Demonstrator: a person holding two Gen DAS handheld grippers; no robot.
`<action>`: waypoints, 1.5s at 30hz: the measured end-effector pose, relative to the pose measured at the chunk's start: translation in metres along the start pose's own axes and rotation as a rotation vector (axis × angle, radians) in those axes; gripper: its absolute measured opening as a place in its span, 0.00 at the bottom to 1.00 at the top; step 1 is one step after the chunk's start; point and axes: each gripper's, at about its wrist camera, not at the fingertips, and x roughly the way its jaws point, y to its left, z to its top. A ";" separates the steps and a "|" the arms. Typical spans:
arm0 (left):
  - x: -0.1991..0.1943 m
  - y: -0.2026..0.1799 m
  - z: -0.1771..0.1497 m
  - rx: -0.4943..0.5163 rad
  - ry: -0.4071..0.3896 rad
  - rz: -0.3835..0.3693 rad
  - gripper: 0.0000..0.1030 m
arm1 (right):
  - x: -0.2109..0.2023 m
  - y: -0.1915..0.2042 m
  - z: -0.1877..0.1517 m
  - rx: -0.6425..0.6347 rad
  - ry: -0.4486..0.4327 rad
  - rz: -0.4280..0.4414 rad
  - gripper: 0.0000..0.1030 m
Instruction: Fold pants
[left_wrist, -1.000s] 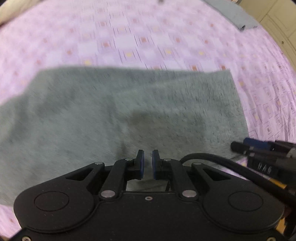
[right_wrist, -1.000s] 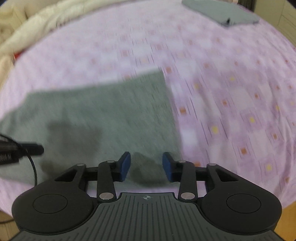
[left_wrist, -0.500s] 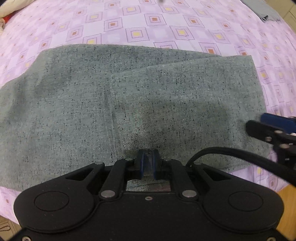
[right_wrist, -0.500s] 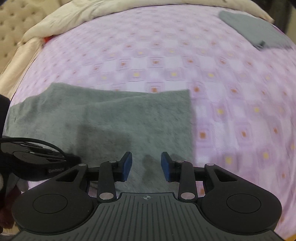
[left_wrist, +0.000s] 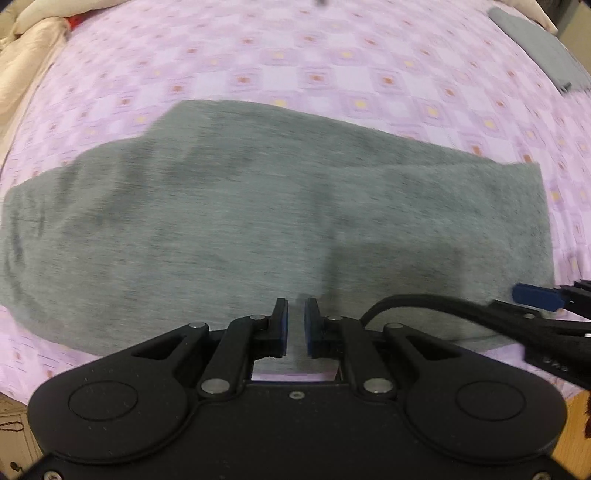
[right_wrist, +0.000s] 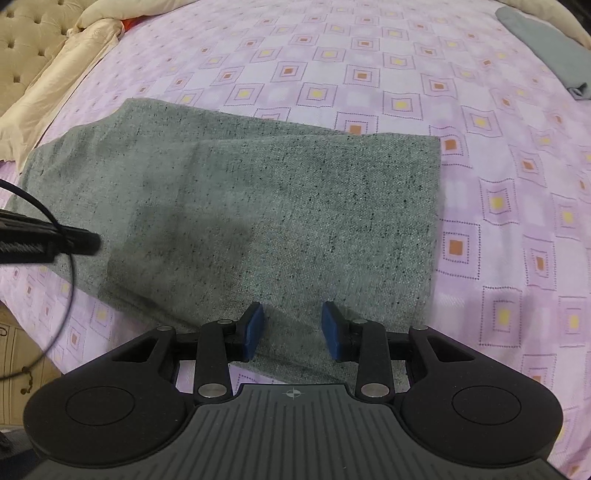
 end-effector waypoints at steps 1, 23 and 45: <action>-0.002 0.009 0.001 -0.003 -0.007 0.008 0.13 | 0.000 0.000 0.000 -0.003 -0.001 -0.002 0.33; -0.020 0.196 0.037 0.099 -0.048 -0.306 0.11 | -0.014 0.059 0.016 0.109 -0.100 -0.140 0.33; 0.017 0.325 0.043 -0.365 -0.216 0.018 0.12 | -0.001 0.133 0.033 0.004 -0.247 -0.190 0.33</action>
